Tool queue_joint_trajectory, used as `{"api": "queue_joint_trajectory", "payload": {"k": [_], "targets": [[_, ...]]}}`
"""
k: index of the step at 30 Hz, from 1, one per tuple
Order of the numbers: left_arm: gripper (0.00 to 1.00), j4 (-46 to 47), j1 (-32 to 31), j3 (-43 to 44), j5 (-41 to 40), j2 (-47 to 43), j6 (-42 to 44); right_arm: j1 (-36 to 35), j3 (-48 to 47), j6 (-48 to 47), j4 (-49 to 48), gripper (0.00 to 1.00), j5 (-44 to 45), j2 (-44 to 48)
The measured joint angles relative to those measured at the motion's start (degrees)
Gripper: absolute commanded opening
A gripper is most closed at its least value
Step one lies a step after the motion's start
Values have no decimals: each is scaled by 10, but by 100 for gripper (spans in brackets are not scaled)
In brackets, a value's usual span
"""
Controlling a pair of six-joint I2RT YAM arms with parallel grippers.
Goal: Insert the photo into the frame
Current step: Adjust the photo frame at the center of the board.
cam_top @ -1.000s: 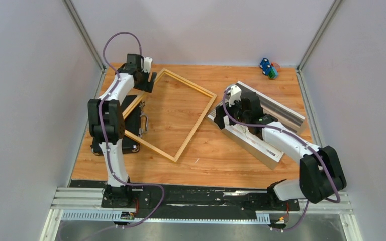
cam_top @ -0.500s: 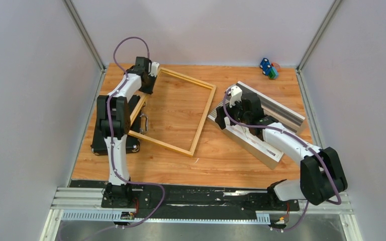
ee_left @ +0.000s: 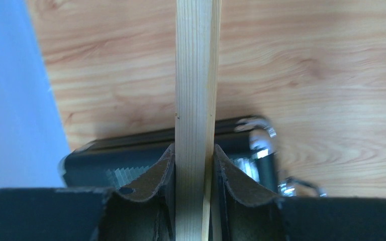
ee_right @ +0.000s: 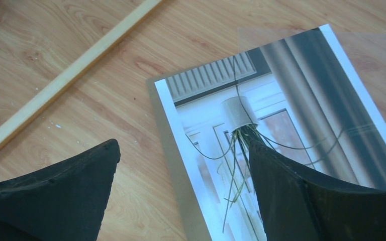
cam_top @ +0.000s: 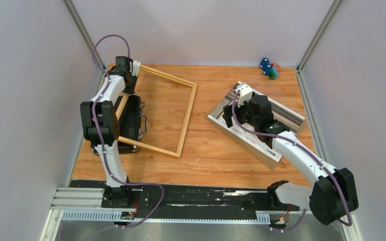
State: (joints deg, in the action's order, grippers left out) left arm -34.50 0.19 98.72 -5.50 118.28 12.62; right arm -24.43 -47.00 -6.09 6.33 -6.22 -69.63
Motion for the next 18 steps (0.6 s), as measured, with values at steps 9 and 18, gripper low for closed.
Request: {"api": "queue_joint_trajectory", "payload": {"k": [9,18], "targets": [[19,14,55,-45,-24,-32,11,37,33,-16,20,100,33,50],[68,24,56,-51,-42,-32,19,130,36,-24,57,100,36,51]]}}
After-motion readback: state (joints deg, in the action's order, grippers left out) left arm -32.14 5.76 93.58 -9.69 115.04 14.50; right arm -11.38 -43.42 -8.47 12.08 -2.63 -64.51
